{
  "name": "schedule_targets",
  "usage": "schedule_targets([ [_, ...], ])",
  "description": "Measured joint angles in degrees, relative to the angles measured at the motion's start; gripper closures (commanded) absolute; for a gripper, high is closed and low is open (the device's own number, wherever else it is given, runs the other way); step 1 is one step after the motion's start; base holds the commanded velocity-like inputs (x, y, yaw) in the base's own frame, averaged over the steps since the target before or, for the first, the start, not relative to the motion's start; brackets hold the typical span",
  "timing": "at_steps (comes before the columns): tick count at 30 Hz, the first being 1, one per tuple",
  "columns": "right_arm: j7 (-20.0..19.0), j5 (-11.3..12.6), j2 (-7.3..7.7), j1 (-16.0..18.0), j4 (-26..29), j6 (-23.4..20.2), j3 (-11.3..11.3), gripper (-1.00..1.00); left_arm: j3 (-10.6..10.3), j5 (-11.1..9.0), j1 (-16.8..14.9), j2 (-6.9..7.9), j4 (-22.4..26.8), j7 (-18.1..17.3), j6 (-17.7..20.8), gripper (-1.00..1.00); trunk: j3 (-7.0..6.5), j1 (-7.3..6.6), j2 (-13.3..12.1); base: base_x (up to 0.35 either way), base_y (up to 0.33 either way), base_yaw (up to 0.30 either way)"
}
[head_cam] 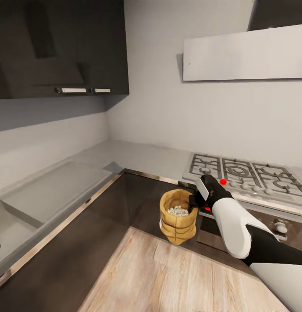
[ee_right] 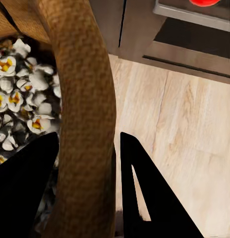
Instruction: In the kitchen, take the popcorn bag from the countertop, put it into the microwave, and heat it until the popcorn is cooked so the cooked popcorn ends up inside the bag.
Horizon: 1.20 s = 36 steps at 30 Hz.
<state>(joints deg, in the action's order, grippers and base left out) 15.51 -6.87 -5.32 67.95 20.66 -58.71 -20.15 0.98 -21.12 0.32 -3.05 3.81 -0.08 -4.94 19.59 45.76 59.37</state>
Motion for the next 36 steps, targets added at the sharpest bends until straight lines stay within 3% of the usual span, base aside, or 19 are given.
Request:
schedule_targets([
  [7, -0.6, 0.2, 1.13, -0.2, 0.0, -0.8, 0.0, 1.0, 0.0, 0.0, 0.0, 0.04, 0.0, 0.0, 0.0, -1.0, 0.0, 0.0, 0.0, 0.0, 0.0, -0.264],
  [11, -0.4, 0.0, 3.03, -0.5, 0.0, -0.9, 0.0, 1.0, 0.0, 0.0, 0.0, 0.06, 0.0, 0.0, 0.0, -1.0, 0.0, 0.0, 0.0, 0.0, 0.0, -0.283],
  [16, -0.4, 0.1, 4.0, -0.6, 0.1, -1.0, 0.0, 1.0, 0.0, 0.0, 0.0, 0.03, 0.0, 0.0, 0.0, -1.0, 0.0, 0.0, 0.0, 0.0, 0.0, -0.283],
  [26, -0.5, 0.4, 9.57, -0.6, 0.0, -1.1, 0.0, 1.0, 0.0, 0.0, 0.0, 0.07, 0.0, -0.1, 0.1, -1.0, -0.33, 0.0, 0.0, 0.0, 0.0, -0.283],
  [36, -0.6, 0.4, 10.77, -0.6, 0.1, -1.1, 0.0, 1.0, 0.0, 0.0, 0.0, 0.07, 0.0, -0.1, 0.1, -1.0, -0.73, 0.0, 0.0, 0.0, 0.0, -0.283],
])
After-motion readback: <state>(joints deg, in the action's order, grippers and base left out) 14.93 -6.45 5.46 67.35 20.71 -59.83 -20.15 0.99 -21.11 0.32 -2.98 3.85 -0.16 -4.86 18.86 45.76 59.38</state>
